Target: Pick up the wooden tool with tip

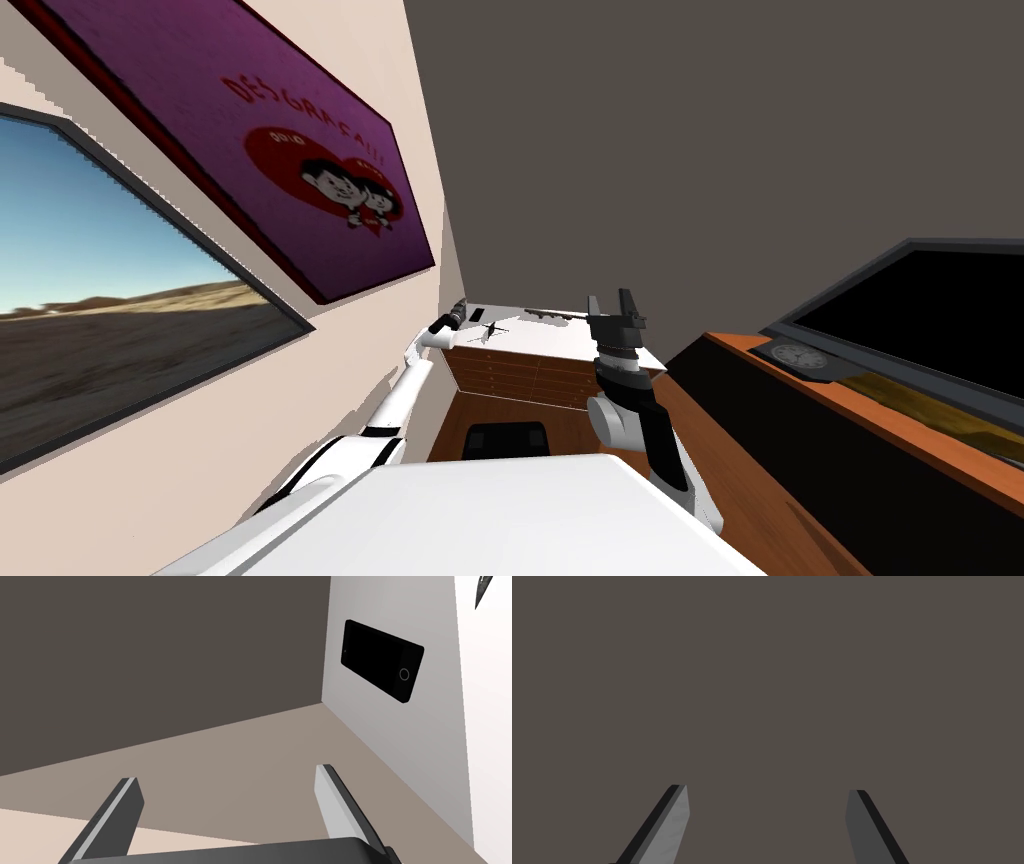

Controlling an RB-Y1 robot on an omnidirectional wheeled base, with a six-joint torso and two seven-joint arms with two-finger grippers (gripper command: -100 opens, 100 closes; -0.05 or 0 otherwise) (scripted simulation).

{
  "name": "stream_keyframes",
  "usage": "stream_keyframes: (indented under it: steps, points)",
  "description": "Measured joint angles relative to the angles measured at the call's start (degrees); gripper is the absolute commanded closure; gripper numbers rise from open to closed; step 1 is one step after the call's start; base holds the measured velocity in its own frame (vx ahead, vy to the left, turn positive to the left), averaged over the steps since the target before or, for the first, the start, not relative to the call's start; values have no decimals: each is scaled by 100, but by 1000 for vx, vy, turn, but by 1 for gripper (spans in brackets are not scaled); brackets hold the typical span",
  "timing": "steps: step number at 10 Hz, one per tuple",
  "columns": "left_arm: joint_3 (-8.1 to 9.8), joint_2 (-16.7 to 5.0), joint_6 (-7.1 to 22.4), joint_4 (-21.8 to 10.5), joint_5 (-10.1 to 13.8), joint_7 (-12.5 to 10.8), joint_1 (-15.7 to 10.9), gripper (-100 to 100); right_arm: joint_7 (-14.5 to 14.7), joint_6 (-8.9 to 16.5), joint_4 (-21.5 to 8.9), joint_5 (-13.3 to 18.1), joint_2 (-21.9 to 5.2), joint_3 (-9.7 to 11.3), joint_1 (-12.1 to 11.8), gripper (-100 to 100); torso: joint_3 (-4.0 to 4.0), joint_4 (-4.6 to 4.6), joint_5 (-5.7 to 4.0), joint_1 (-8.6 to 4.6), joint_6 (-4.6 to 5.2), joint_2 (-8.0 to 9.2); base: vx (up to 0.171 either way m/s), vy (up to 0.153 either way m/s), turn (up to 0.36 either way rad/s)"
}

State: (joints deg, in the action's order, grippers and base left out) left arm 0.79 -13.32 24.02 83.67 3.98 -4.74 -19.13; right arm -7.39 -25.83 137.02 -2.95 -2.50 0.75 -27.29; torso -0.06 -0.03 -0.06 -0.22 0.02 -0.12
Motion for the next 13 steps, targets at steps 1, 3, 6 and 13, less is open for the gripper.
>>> stream_keyframes:
  steps: [1, 3, 6, 13]
  points:
    - [2, -3, -9, -154, 6, 5, -48, -100, 0, 0, 0, 0, 0, 0, 0, 0, 1, 0, 2, 8, 0, 1, 6, -45, 47]
    - [31, 27, 175, -459, 0, 30, -255, -100, 0, 0, 0, 0, 0, 0, 0, 0, 1, 0, 0, 0, 0, 1, 16, -56, 41]
    - [83, 112, 484, -1017, -32, 75, -597, -100, 0, 0, 0, 0, 0, 0, 0, 0, -4, -1, -2, -7, 0, -7, 24, -62, 31]
    - [178, 236, 1159, -2226, -28, 195, -1295, -100, 0, 0, 0, 0, 0, 0, 0, 0, -5, -2, -1, -4, 0, -8, 31, -62, 18]
